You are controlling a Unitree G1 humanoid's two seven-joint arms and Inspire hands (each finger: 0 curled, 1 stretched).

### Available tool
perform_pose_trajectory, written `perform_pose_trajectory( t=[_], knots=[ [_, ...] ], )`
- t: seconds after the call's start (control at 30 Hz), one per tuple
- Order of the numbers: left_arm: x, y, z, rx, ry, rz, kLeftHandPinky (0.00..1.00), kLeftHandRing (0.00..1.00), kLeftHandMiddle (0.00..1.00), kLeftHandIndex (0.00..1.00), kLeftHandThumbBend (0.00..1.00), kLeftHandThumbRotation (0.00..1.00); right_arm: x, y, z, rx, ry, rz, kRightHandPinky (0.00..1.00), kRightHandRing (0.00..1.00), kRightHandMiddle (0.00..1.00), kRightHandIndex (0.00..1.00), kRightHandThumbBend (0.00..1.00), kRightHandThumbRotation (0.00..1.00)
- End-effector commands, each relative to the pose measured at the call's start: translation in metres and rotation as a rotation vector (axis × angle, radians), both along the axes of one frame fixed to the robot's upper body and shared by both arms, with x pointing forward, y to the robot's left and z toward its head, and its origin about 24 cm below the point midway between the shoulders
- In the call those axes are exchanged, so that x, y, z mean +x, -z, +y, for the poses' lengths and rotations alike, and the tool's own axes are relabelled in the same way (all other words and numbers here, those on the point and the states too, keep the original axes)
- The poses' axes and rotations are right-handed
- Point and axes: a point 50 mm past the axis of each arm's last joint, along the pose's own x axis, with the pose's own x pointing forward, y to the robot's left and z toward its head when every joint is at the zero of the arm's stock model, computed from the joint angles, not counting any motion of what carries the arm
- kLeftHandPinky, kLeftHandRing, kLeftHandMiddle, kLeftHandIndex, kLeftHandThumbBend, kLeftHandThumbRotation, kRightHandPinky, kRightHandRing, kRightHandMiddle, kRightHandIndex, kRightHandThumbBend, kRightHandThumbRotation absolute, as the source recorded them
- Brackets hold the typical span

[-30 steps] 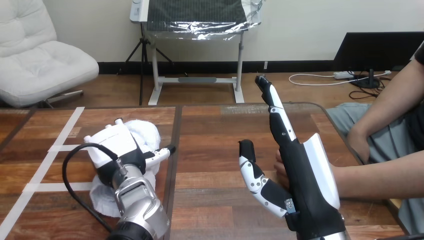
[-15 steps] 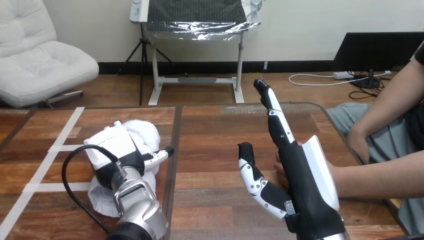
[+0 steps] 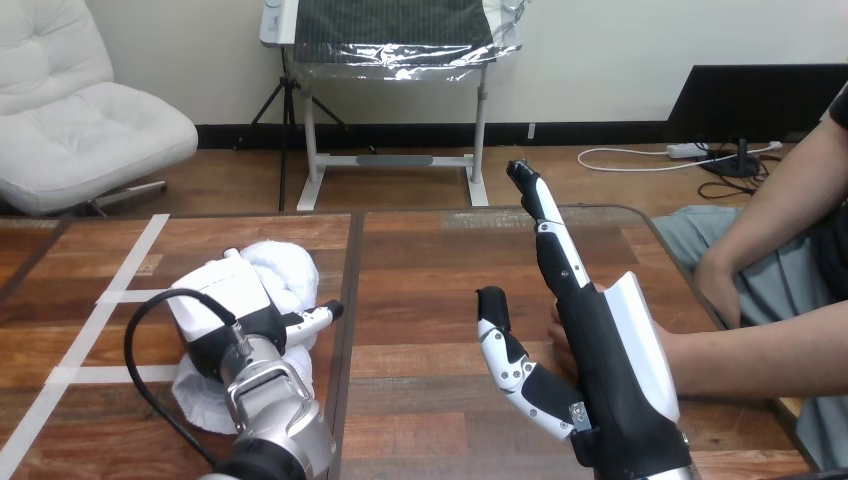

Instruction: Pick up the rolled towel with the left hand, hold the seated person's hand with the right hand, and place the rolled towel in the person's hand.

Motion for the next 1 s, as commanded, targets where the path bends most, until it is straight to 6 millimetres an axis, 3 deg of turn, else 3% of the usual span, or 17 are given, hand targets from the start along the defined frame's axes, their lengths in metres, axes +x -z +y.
perform_pose_trajectory(
  t=[0.0,0.2,0.4,0.6,0.8,0.83,0.9,0.97],
  knots=[
    [0.0125,-0.0146,0.0053,0.050,0.000,-0.021,0.88,0.91,0.94,0.96,0.93,0.85,0.0027,-0.0182,-0.0011,0.008,-0.001,-0.092,1.00,1.00,1.00,1.00,0.00,0.00],
    [0.0126,-0.0129,0.0078,0.080,0.009,0.004,0.82,0.88,0.92,0.93,0.92,0.82,0.0027,-0.0182,-0.0014,0.005,-0.001,-0.092,1.00,1.00,1.00,1.00,0.00,0.00],
    [0.0136,-0.0114,0.0102,0.131,0.030,0.083,0.66,0.74,0.83,0.90,0.89,0.82,0.0019,-0.0189,-0.0019,0.004,0.000,-0.091,1.00,1.00,1.00,1.00,0.00,0.00],
    [0.0149,-0.0118,0.0118,0.119,0.020,0.140,0.48,0.56,0.67,0.79,0.85,0.77,0.0017,-0.0187,-0.0025,0.003,0.002,-0.092,1.00,1.00,1.00,1.00,0.00,0.00],
    [0.0164,-0.0130,0.0132,0.072,-0.014,0.182,0.31,0.38,0.50,0.71,0.81,0.63,0.0016,-0.0187,-0.0029,0.003,0.003,-0.093,1.00,1.00,1.00,1.00,0.00,0.00],
    [0.0166,-0.0133,0.0132,0.070,-0.016,0.188,0.25,0.33,0.44,0.69,0.79,0.57,0.0016,-0.0185,-0.0030,0.004,0.003,-0.093,1.00,1.00,1.00,1.00,0.00,0.00],
    [0.0169,-0.0138,0.0131,0.065,-0.018,0.197,0.22,0.29,0.41,0.69,0.79,0.52,0.0016,-0.0183,-0.0033,0.004,0.003,-0.094,1.00,1.00,1.00,1.00,0.00,0.00],
    [0.0170,-0.0141,0.0130,0.064,-0.018,0.201,0.19,0.26,0.37,0.65,0.75,0.41,0.0017,-0.0183,-0.0034,0.002,0.003,-0.096,1.00,1.00,1.00,1.00,0.00,0.00]
  ],
)
